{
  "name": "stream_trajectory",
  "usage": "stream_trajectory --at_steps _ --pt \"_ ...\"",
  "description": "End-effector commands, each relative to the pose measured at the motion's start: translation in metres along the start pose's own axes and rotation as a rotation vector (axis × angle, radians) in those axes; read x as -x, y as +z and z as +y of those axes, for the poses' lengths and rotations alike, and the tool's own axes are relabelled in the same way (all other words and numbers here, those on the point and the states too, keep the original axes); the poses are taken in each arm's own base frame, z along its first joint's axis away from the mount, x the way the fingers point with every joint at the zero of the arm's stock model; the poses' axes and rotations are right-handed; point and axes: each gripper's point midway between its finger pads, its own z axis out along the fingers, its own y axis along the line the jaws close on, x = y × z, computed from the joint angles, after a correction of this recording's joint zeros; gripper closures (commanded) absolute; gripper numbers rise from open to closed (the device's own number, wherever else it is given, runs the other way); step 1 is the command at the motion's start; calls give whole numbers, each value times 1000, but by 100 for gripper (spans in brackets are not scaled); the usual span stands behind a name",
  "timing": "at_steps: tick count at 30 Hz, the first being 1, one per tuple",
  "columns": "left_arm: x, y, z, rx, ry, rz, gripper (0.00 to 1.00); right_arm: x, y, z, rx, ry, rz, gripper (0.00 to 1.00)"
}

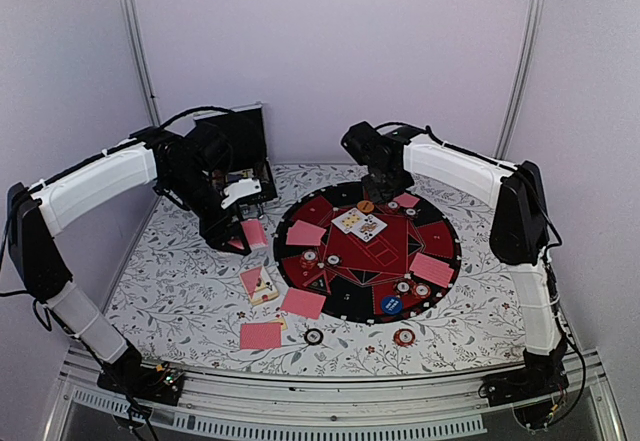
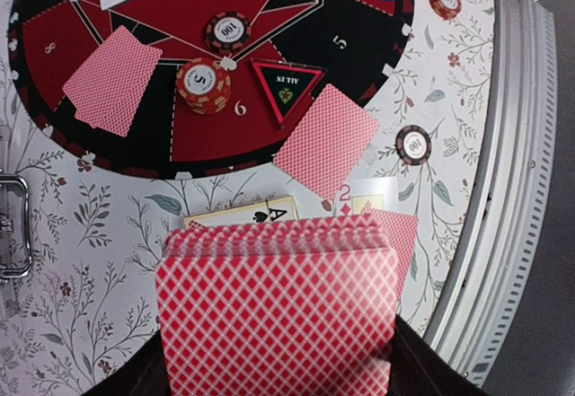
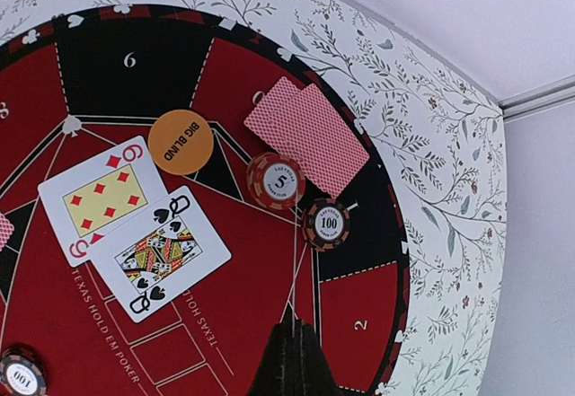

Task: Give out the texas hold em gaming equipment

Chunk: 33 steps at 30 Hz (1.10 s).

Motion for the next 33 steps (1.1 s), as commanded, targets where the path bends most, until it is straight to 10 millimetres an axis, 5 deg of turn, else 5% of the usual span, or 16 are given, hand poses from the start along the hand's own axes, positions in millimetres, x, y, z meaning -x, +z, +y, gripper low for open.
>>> stream_trajectory --at_steps 1,16,33 --pt "8 -7 3 0 -12 -30 100 7 3 6 -93 -65 -34 100" --pt "14 -13 2 -2 -8 -49 100 -21 40 75 -30 -183 6 100" --pt "12 -15 1 1 -5 -42 100 -39 52 112 88 -176 51 100"
